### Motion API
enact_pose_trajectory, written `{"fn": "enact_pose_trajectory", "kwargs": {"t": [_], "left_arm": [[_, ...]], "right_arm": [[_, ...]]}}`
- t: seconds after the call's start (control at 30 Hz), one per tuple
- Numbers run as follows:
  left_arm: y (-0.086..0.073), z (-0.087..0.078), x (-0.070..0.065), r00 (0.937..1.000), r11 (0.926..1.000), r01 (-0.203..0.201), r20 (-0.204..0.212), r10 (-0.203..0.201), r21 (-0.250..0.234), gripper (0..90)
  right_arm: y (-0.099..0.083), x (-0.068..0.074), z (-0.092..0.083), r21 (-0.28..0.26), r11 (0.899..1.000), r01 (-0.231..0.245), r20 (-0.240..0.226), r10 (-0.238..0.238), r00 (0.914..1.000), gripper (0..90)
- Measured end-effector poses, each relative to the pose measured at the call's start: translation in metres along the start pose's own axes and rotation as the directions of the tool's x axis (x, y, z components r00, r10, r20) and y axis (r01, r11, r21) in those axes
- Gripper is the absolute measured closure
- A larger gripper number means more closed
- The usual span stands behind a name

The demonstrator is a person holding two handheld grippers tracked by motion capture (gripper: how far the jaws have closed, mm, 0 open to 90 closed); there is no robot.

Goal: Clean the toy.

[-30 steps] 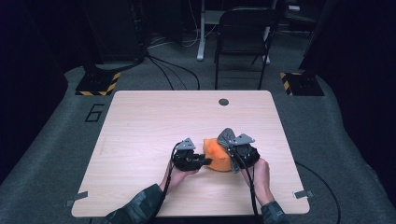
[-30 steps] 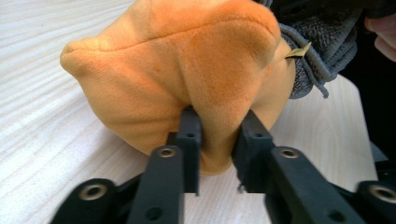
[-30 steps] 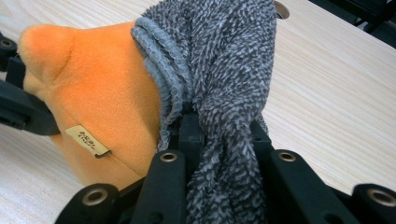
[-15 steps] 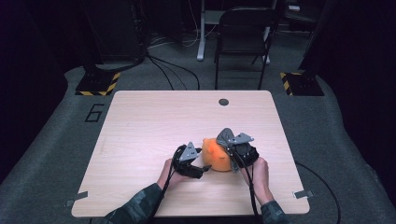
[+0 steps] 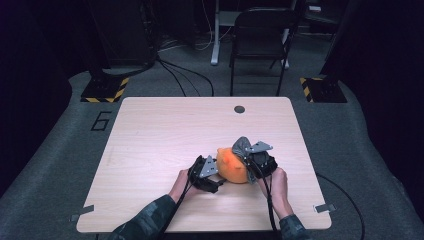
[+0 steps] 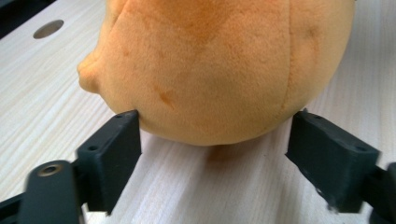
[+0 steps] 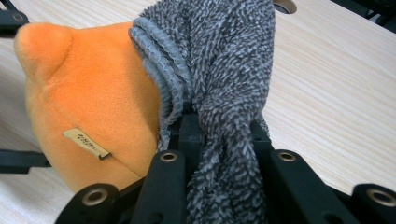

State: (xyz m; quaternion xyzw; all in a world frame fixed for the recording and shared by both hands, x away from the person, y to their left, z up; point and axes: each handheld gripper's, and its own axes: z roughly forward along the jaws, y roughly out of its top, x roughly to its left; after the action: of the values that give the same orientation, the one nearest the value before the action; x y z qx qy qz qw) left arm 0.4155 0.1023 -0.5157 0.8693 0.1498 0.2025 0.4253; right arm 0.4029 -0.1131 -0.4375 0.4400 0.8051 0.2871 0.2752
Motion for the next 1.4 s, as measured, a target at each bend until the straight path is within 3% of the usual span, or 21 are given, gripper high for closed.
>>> {"fn": "enact_pose_trajectory", "kwargs": {"t": [0.13, 0.23, 0.3, 0.4, 0.47, 0.57, 0.67, 0.73, 0.87, 1.03, 1.13, 1.2, 1.27, 1.33, 1.37, 1.4], "left_arm": [[0.000, 0.002, -0.003, 0.9993, 0.9994, -0.032, -0.020, 0.032, -0.011, 30.0], [-0.001, 0.003, -0.004, 0.9990, 0.9992, -0.035, -0.029, 0.034, -0.021, 43.0], [-0.001, 0.003, -0.004, 0.9989, 0.9993, -0.035, -0.033, 0.034, -0.012, 57.1], [-0.001, 0.003, -0.004, 0.9987, 0.9992, -0.034, -0.038, 0.033, -0.022, 68.0], [-0.002, 0.003, -0.002, 0.9990, 0.9993, -0.028, -0.036, 0.027, -0.025, 70.3], [-0.004, 0.004, -0.002, 0.9991, 0.9994, -0.021, -0.038, 0.020, -0.027, 72.0], [-0.004, 0.004, -0.001, 0.9991, 0.9993, -0.022, -0.037, 0.021, -0.030, 73.3], [-0.004, 0.004, -0.001, 0.9991, 0.9994, -0.021, -0.038, 0.019, -0.029, 74.8], [-0.004, 0.004, -0.002, 0.9993, 0.9990, -0.008, -0.037, 0.007, -0.043, 78.5], [-0.004, 0.001, 0.005, 0.9956, 0.9914, 0.094, 0.000, -0.094, -0.092, 80.6], [0.000, -0.005, 0.009, 0.9881, 0.9814, 0.154, 0.029, -0.151, -0.115, 80.9], [0.004, -0.010, 0.012, 0.9774, 0.9688, 0.209, 0.060, -0.203, -0.133, 81.0], [0.009, -0.019, 0.015, 0.9533, 0.9414, 0.297, 0.104, -0.283, -0.160, 80.9], [0.013, -0.025, 0.017, 0.9371, 0.9236, 0.343, 0.128, -0.325, -0.171, 80.9], [0.015, -0.028, 0.019, 0.9215, 0.9093, 0.381, 0.150, -0.358, -0.168, 80.8], [0.017, -0.031, 0.020, 0.9121, 0.8985, 0.403, 0.154, -0.380, -0.173, 80.7]], "right_arm": [[0.000, 0.000, 0.000, 0.012, 1.000, -0.009, -0.006, 0.009, 0.9999, 75.0], [-0.001, -0.001, 0.000, 0.003, 1.000, -0.017, -0.008, 0.017, 0.9998, 75.0], [-0.001, -0.001, 0.000, 0.006, 1.000, -0.021, -0.021, 0.021, 0.9996, 74.9], [0.000, -0.004, -0.005, -0.035, 0.999, -0.028, -0.032, 0.027, 0.9991, 74.9], [0.000, -0.012, -0.012, -0.061, 0.997, -0.044, -0.029, 0.042, 0.9987, 74.8], [-0.008, -0.039, -0.028, -0.077, 0.992, -0.099, 0.020, 0.101, 0.9947, 74.7], [-0.030, -0.064, -0.032, -0.037, 0.989, -0.141, 0.124, 0.144, 0.9817, 74.7], [-0.048, -0.081, -0.024, 0.000, 0.981, -0.193, 0.134, 0.191, 0.9724, 74.7], [-0.061, -0.093, -0.008, 0.056, 0.963, -0.264, 0.129, 0.256, 0.9581, 74.4], [-0.059, -0.093, -0.006, 0.046, 0.966, -0.255, 0.129, 0.247, 0.9604, 74.3], [-0.059, -0.095, -0.009, 0.036, 0.967, -0.254, 0.135, 0.247, 0.9596, 74.3], [-0.060, -0.097, -0.011, 0.027, 0.965, -0.260, 0.139, 0.254, 0.9572, 74.3], [-0.060, -0.098, -0.012, 0.021, 0.964, -0.264, 0.137, 0.258, 0.9563, 74.3], [-0.059, -0.099, -0.014, 0.016, 0.964, -0.266, 0.137, 0.262, 0.9554, 74.3], [-0.059, -0.099, -0.014, 0.018, 0.964, -0.265, 0.136, 0.260, 0.9559, 74.3], [-0.058, -0.099, -0.015, 0.013, 0.962, -0.272, 0.134, 0.268, 0.9540, 74.3]]}}
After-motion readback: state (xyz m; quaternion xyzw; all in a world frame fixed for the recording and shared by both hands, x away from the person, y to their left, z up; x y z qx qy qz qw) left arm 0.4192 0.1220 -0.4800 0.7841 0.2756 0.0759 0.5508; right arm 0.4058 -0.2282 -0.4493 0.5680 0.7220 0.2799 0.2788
